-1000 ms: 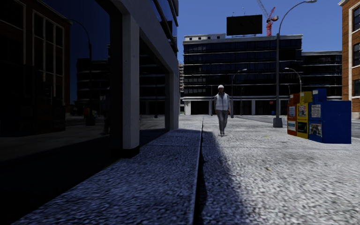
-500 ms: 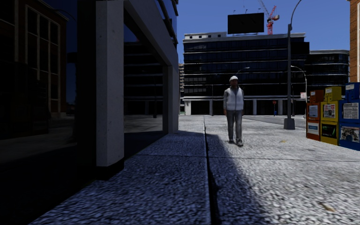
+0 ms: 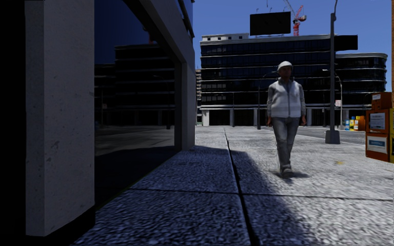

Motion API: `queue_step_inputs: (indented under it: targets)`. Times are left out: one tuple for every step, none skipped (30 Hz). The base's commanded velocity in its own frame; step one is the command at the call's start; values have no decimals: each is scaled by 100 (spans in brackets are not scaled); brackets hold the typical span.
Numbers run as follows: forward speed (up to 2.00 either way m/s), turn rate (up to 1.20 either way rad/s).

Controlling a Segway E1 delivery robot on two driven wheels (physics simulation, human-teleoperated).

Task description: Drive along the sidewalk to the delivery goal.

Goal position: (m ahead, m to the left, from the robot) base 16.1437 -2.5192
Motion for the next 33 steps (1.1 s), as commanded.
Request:
queue_step_inputs:
  targets:
    - [200, 0]
    - [200, 0]
    - [200, 0]
    - [200, 0]
    - [200, 0]
    - [200, 0]
    - [200, -3]
    - [200, -10]
    - [200, -10]
    - [200, -13]
    - [200, -13]
    - [200, -15]
    - [200, -20]
    - [200, -20]
    - [200, -25]
    - [200, -27]
    - [200, -28]
    - [200, -29]
    - [200, -29]
    - [200, -29]
    - [200, -29]
    - [200, -29]
    - [200, -29]
    - [200, -29]
    - [200, -29]
    - [200, -29]
    - [200, -29]
    - [200, -29]
    - [200, -29]
    - [200, -29]
    - [200, -29]
    - [200, -29]
    - [200, -29]
